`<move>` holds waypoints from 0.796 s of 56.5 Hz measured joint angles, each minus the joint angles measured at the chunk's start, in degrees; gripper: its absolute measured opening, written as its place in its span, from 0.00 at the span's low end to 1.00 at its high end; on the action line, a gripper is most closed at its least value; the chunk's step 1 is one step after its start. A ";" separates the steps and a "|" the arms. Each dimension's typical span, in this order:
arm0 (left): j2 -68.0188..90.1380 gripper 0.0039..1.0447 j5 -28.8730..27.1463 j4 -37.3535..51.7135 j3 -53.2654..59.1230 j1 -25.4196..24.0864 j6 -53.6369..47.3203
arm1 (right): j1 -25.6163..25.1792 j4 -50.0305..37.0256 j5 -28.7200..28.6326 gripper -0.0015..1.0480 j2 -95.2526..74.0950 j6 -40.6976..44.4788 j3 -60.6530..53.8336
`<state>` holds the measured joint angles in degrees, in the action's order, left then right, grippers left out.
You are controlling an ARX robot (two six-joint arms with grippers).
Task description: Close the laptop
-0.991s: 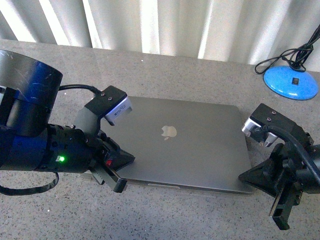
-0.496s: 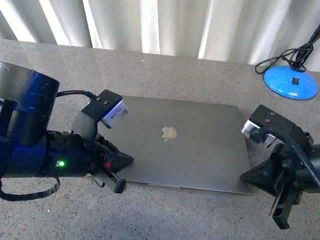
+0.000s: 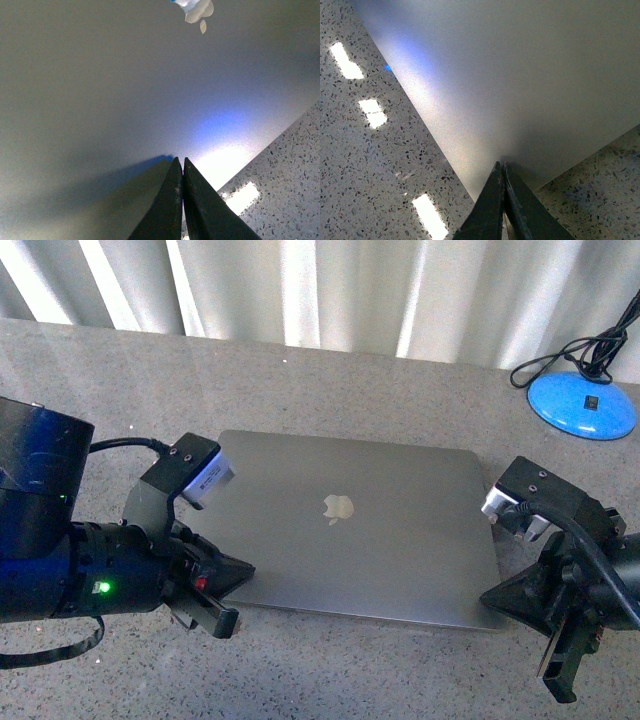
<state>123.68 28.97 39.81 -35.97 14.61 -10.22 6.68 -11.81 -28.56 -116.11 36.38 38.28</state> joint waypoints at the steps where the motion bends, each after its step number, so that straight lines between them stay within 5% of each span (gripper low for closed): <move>1: 0.00 0.03 -0.02 0.13 0.09 -0.07 0.02 | 0.00 -0.13 0.00 0.01 -0.07 0.02 0.00; 22: -1.97 0.03 -4.13 5.09 1.51 -2.97 2.97 | -0.37 0.35 0.07 0.01 2.05 -0.22 -0.02; 30: -7.78 0.03 -14.80 13.31 1.68 -8.94 9.42 | -2.86 0.13 3.72 0.01 6.80 -2.73 3.37; 45: -21.18 0.03 -31.04 14.97 4.74 -20.96 19.74 | -9.79 -2.23 10.60 0.01 13.81 -12.39 10.23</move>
<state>102.50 -2.07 54.78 -31.22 -6.35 9.52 -3.11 -14.04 -17.96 -102.30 23.99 48.51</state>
